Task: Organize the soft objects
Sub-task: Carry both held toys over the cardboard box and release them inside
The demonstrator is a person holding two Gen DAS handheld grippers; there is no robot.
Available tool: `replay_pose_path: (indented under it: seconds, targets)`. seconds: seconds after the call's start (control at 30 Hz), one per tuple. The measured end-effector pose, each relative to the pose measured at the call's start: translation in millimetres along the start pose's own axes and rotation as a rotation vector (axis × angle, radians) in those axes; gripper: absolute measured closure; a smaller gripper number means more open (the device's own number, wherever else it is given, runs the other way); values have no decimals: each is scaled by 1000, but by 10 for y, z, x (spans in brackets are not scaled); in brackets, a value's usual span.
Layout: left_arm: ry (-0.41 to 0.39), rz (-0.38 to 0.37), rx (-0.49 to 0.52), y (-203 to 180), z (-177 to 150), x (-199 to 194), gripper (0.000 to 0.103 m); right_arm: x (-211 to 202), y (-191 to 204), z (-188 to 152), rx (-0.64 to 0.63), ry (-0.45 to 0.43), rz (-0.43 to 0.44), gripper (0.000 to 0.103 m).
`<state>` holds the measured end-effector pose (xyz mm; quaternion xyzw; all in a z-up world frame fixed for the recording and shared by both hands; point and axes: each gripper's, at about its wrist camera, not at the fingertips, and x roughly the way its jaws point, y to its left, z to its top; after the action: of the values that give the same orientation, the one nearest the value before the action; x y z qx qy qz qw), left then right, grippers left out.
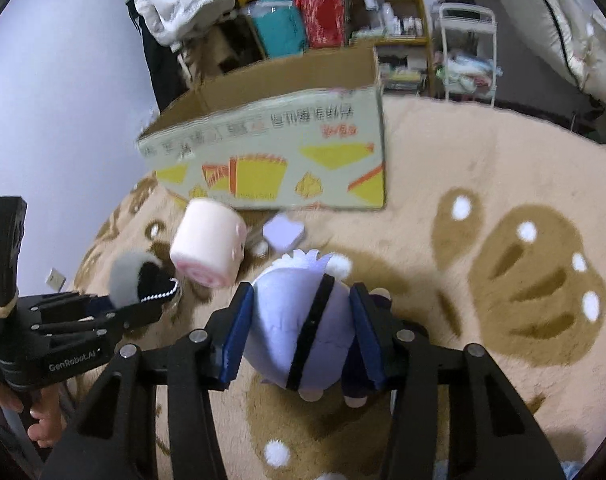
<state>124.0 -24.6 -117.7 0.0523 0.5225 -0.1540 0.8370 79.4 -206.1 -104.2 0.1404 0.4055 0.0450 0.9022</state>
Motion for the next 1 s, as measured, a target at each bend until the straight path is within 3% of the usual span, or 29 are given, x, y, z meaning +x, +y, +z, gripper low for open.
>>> replay_pose_path:
  seconds: [0.3, 0.37, 0.6, 0.7, 1.0]
  targets:
    - [-201, 37, 39, -80, -31, -496, 73, -343, 95, 117, -40, -185, -38, 52]
    - [-276, 57, 55, -111, -47, -656, 73, -390, 105, 149, -44, -216, -40, 52]
    - [-415, 59, 48, -90, -35, -936, 73, -599, 139, 285, -73, -306, -42, 52]
    - [-488, 94, 63, -94, 19, -1101, 73, -706, 159, 371, -86, -346, -44, 52]
    - [-617, 144, 77, -86, 305, -1351, 72, -867, 203, 758, -110, -433, -25, 52]
